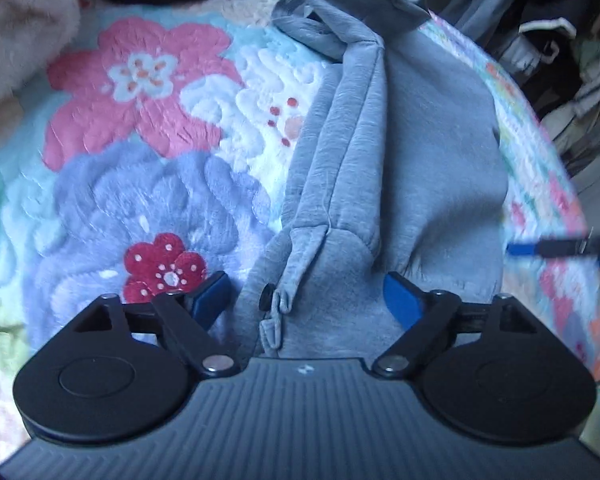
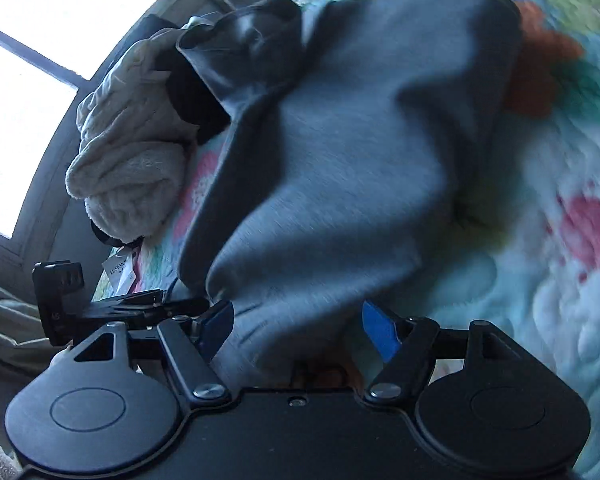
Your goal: Fold clothes
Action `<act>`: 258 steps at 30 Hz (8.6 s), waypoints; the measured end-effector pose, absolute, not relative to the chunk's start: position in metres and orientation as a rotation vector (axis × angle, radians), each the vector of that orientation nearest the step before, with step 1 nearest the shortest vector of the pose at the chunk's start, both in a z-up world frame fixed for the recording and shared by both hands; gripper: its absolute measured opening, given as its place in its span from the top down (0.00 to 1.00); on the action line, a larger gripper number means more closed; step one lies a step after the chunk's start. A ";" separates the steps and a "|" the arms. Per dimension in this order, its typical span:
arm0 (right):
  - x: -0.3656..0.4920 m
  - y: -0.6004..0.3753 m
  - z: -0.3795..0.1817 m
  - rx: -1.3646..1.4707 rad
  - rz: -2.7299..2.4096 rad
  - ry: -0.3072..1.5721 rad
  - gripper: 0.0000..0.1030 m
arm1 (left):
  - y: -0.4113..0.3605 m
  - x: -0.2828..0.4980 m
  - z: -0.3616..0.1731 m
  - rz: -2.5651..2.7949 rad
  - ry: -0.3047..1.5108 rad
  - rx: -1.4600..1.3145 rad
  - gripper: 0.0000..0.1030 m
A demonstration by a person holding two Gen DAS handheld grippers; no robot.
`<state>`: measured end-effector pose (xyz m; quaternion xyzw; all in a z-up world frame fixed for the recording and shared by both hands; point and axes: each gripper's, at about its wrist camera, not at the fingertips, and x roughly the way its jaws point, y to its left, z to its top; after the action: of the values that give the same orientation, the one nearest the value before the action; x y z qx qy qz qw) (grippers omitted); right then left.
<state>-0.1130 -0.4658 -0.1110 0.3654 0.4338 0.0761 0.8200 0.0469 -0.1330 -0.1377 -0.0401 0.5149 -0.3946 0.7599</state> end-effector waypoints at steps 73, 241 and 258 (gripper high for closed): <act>-0.090 -0.434 -0.045 0.524 0.715 0.695 0.85 | -0.083 0.053 -0.067 -0.906 0.824 -0.509 0.93; -0.149 -0.311 -0.059 -0.074 0.450 0.719 0.32 | -0.106 0.009 -0.124 -0.712 1.092 -0.447 0.05; -0.097 -0.406 -0.173 0.871 0.333 0.800 0.37 | -0.133 0.023 -0.147 -0.889 1.162 -0.492 0.40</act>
<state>-0.0969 -0.4057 -0.1735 0.4086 0.3752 0.1561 0.8172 0.0235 -0.1333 -0.1474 -0.2225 0.5250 -0.4018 0.7165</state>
